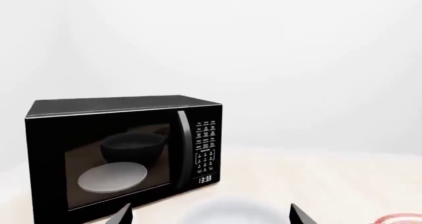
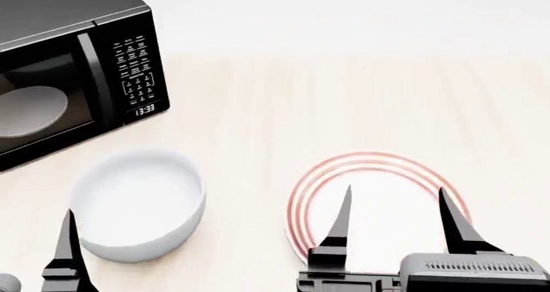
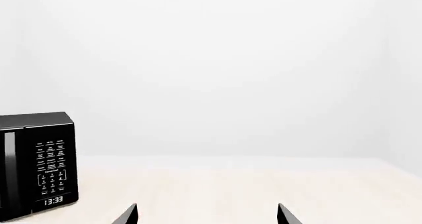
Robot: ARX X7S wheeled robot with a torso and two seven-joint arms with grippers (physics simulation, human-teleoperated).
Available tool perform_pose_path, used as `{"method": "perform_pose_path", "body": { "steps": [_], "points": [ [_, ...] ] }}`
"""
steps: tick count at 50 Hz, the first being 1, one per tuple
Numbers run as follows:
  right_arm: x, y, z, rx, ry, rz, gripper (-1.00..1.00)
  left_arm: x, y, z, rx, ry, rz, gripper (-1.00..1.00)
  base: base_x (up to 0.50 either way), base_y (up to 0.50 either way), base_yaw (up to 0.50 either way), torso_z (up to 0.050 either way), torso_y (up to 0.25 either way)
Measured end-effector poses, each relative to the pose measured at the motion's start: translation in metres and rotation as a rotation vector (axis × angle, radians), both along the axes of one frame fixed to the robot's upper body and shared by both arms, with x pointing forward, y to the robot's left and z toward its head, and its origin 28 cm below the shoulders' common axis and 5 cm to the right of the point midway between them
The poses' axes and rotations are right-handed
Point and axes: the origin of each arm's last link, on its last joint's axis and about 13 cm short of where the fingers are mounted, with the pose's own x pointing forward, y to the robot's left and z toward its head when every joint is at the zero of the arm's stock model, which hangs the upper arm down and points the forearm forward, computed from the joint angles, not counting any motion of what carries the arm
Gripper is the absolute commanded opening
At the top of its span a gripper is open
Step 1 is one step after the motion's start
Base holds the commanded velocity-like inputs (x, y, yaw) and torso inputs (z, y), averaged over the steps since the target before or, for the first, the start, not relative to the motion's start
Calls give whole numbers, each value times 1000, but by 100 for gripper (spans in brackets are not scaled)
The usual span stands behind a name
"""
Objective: Put the white bowl to the right of the plate.
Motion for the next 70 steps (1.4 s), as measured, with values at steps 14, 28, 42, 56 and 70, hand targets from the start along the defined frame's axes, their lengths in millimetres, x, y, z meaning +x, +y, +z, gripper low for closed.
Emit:
{"method": "perform_pose_path", "body": {
  "steps": [14,28,42,56,70],
  "points": [
    [1,0,1,23,9,20,100,-1,-1,1,-1,-4,-1,100,500,-32,0,0,1],
    [2,0,1,25,12,23,100,-1,-1,0,-1,-4,-2,100,500,-27,0,0,0],
    [9,7,-3,-36,145,-107,100,2,1,-3,-11,8,13,100,93,0,0,0,0],
    [6,23,10,-120,232,-45,100,-3,15,-12,-18,38,74,100,0,0,0,0,0],
    [21,33,40,-82,291,88,100,-20,36,-17,-14,40,269,100,0,0,0,0,0]
  ]
}}
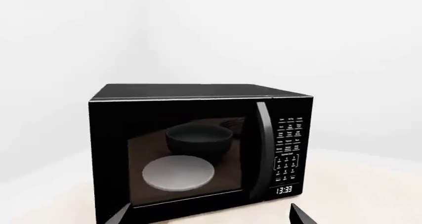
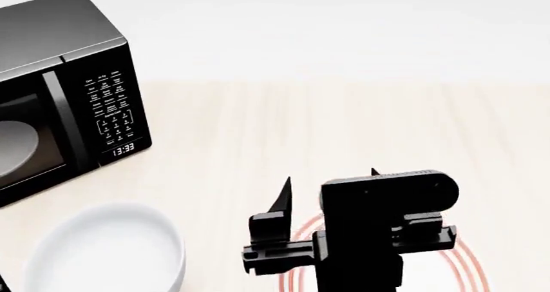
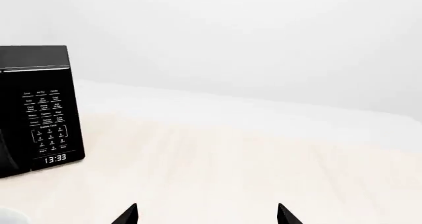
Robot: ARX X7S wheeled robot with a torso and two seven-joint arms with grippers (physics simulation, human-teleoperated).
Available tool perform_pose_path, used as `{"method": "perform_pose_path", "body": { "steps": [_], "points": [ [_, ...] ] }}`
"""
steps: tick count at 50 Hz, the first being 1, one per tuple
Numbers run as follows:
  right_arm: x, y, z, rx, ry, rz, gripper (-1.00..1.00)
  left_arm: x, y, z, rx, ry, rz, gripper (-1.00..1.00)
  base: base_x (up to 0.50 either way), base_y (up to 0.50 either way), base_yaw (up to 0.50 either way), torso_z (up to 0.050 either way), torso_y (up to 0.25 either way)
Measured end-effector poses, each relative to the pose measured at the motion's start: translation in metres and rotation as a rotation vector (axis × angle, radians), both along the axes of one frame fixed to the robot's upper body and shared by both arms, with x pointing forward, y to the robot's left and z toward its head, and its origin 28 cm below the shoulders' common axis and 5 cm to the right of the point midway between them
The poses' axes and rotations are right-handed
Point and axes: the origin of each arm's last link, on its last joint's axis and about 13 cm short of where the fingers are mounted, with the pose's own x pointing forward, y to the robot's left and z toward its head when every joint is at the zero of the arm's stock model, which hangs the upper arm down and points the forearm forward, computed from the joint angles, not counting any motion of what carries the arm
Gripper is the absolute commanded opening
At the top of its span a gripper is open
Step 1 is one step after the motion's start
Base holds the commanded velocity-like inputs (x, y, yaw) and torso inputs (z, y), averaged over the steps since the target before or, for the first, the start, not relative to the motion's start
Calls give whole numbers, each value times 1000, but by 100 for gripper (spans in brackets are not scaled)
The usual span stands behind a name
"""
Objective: Put the white bowl to the right of the plate.
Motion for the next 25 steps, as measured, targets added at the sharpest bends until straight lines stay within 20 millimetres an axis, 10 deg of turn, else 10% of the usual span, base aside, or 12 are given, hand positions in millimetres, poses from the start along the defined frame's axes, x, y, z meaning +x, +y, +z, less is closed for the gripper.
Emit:
{"method": "perform_pose_path", "body": {
  "steps": [25],
  "points": [
    [34,47,54,34,233,182,100,-7,26,-2,-25,23,201,100,0,0,0,0,0]
  ]
}}
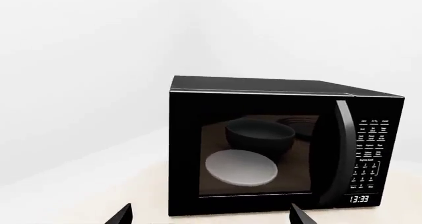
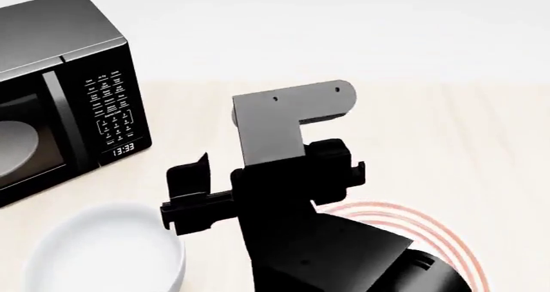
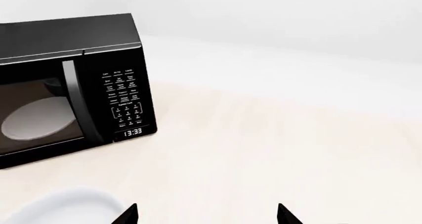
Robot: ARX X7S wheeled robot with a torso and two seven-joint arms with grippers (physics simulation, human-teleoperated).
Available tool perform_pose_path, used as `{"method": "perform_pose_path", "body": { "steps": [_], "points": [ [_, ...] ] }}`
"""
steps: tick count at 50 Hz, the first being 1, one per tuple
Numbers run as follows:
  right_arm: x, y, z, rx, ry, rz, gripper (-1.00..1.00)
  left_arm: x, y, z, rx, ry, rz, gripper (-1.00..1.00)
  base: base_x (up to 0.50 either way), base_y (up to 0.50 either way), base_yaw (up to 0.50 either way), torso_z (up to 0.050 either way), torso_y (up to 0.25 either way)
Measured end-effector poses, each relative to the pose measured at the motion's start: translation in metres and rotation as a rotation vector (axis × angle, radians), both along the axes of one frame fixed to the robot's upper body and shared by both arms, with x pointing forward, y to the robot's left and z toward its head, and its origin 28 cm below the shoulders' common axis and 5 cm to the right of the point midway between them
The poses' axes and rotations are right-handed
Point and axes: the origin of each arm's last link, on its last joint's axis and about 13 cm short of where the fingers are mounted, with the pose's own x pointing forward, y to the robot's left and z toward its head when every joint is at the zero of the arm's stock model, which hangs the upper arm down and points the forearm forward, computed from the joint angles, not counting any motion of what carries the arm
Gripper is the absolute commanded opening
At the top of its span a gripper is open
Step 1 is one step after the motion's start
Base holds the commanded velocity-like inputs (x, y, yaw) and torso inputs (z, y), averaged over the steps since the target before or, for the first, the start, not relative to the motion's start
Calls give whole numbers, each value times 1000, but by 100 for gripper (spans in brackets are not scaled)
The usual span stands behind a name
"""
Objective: Put the white bowl to the right of the plate.
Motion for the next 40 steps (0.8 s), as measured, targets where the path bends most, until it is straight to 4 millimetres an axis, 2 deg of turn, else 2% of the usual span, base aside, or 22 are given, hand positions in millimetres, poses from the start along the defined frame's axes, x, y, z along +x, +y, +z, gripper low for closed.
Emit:
{"method": "perform_pose_path", "body": {
  "steps": [26,40],
  "points": [
    [36,46,6,-48,208,100,100,-6,26,-6,-19,12,174,100,0,0,0,0,0],
    [53,68,4,-76,351,134,100,-8,29,-6,-16,13,201,100,0,0,0,0,0]
  ]
}}
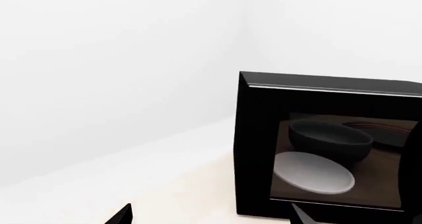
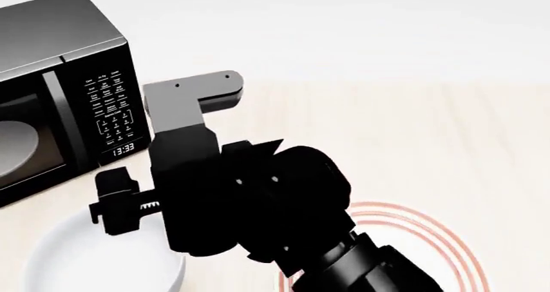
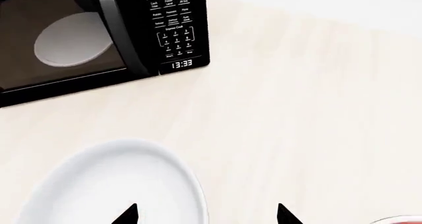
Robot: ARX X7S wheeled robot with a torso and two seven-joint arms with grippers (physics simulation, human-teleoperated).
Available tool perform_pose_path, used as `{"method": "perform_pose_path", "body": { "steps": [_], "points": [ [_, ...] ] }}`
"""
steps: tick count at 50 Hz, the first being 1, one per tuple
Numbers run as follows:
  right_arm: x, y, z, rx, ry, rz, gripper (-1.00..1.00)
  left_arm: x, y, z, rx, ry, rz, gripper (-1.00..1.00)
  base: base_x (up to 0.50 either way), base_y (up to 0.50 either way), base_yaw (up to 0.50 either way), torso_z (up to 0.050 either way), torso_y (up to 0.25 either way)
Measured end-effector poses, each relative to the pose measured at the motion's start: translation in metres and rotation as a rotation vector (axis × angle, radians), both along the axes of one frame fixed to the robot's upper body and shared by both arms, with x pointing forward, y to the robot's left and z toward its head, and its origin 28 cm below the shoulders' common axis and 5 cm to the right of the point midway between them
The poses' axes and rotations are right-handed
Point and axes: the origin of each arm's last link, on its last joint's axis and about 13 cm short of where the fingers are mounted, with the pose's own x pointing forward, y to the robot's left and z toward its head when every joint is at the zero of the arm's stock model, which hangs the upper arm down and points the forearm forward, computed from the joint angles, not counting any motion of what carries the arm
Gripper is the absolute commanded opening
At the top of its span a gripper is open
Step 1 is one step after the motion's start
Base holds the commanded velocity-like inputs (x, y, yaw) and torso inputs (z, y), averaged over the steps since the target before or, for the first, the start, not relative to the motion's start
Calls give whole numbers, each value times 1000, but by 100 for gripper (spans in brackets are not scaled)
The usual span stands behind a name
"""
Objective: Put the white bowl to the right of the plate.
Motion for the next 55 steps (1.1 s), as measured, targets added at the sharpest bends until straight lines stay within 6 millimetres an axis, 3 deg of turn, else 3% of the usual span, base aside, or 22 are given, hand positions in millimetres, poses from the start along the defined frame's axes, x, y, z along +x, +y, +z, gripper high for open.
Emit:
{"method": "perform_pose_path", "body": {
  "steps": [17,55],
  "points": [
    [7,17,-4,-58,158,-11,100,1,0,0,7,4,-6,100,0,0,0,0,0],
    [15,3,-31,39,485,-75,100,0,-4,0,26,-1,-19,100,0,0,0,0,0]
  ]
}}
